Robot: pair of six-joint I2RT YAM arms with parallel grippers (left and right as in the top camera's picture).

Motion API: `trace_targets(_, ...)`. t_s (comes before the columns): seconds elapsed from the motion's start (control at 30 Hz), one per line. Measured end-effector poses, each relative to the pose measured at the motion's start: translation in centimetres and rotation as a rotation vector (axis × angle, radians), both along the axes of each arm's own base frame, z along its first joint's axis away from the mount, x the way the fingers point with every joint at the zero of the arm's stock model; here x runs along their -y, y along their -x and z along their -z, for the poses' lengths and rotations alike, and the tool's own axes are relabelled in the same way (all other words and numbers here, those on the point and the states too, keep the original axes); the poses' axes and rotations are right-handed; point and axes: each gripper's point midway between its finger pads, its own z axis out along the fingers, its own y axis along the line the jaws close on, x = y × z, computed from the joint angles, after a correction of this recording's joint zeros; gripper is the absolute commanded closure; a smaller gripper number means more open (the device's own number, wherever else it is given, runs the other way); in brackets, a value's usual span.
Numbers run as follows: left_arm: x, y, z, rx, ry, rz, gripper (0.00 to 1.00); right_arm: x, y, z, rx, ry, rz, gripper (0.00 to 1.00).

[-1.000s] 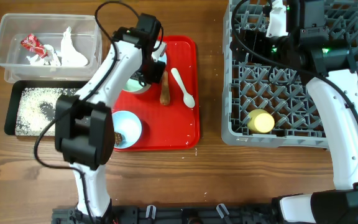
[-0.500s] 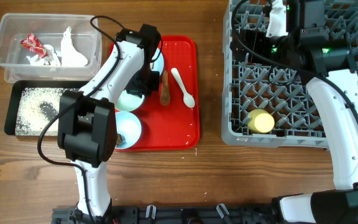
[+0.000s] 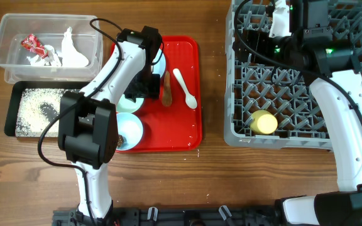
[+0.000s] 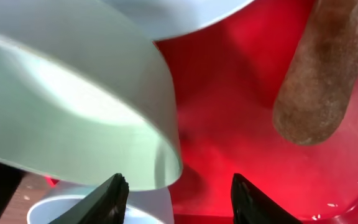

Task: Sort waste into correct bins and load items into the dishwasher rack
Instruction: 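Grasp the light-blue bowl with the brown scrap using the left gripper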

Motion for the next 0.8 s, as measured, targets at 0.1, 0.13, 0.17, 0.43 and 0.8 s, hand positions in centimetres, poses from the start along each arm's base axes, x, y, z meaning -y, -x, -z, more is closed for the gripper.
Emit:
trace_targets(0.1, -0.4, 1.1, -1.2, -0.021, -0.014, -0.038, 0.48, 0.0, 0.0, 0.0, -0.001, 0.0, 0.0, 0.09)
trace_targets(0.13, -0.6, 1.7, -2.0, -0.031, -0.021, -0.054, 0.48, 0.0, 0.0, 0.0, -0.001, 0.0, 0.0, 0.09)
trace_targets(0.17, -0.8, 2.2, -2.6, -0.038, -0.027, -0.07, 0.49, 0.0, 0.0, 0.0, -0.001, 0.0, 0.0, 0.09)
trace_targets(0.43, 0.3, 7.0, -1.0, -0.074, -0.11, -0.123, 0.51, 0.0, 0.0, 0.0, 0.006, 0.013, -0.017, 0.09)
trace_targets(0.8, -0.6, 8.1, 2.9, -0.045, -0.144, -0.164, 0.96, 0.0, 0.0, 0.0, 0.008, 0.015, -0.02, 0.09)
